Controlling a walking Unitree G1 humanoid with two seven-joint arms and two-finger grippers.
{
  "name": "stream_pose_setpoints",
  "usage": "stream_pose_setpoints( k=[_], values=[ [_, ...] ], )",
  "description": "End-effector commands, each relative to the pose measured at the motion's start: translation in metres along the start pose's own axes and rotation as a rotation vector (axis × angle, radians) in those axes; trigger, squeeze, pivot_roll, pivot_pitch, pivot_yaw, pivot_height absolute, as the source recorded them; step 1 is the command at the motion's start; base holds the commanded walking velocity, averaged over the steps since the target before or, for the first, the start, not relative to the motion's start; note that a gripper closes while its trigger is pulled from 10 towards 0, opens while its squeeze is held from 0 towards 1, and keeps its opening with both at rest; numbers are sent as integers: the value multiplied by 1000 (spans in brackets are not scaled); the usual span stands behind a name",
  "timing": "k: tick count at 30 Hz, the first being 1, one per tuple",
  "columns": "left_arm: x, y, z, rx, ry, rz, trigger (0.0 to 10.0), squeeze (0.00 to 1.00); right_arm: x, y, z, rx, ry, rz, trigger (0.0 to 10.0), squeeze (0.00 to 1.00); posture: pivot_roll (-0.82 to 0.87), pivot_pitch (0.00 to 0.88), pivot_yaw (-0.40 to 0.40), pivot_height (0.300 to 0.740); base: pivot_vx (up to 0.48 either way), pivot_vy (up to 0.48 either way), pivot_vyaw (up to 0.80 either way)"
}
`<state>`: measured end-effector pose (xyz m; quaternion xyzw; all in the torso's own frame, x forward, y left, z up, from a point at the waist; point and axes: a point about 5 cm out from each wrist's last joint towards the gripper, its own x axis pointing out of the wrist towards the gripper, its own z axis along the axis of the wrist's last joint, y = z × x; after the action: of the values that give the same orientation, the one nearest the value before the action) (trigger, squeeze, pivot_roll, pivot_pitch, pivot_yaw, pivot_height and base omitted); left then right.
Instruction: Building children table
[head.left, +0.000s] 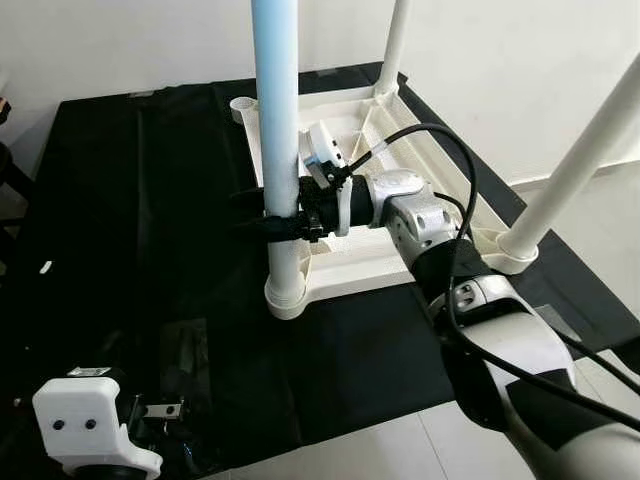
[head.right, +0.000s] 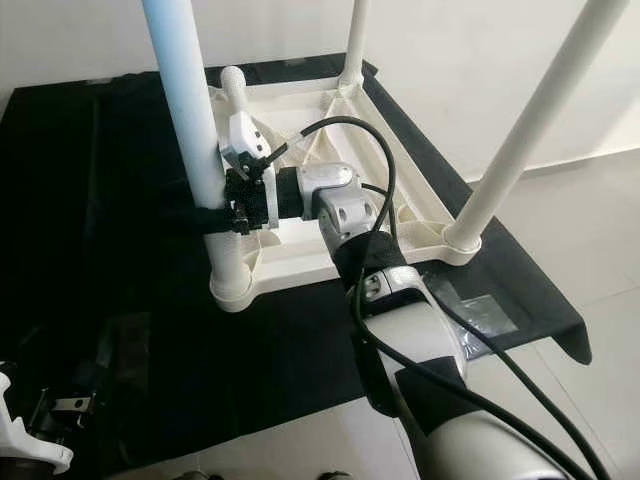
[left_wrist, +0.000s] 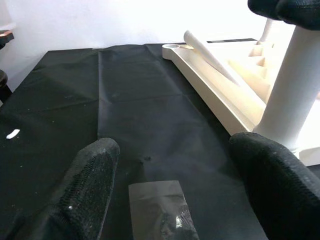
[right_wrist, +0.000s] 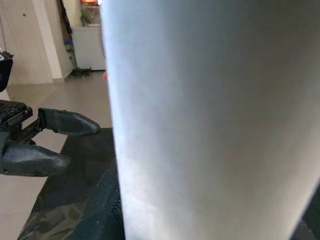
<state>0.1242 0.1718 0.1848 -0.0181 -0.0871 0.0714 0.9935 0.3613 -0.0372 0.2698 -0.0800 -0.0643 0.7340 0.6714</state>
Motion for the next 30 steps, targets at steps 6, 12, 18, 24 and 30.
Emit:
stream_pose_setpoints(
  k=[6,12,18,24,30],
  values=[
    [-1,-1,0,-1,9,2,10000,0,-15,-1,-14,-6,9,-168,0,0,131,183,-41,740,0,0,0],
    [1,2,-1,2,7,0,10000,0,-17,43,-72,52,186,-1070,0,0,129,185,-37,740,0,0,0],
    [3,3,-2,4,3,3,10000,0,9,72,-78,92,143,-921,0,0,124,159,-28,740,0,0,0],
    [5,3,-2,3,-7,9,10000,0,17,47,-59,57,73,-842,9333,0,118,152,-31,740,0,0,0],
    [5,3,-2,3,-8,13,10000,0,25,43,-30,32,3,-648,10000,1000,126,145,-36,740,0,0,0]
  ],
)
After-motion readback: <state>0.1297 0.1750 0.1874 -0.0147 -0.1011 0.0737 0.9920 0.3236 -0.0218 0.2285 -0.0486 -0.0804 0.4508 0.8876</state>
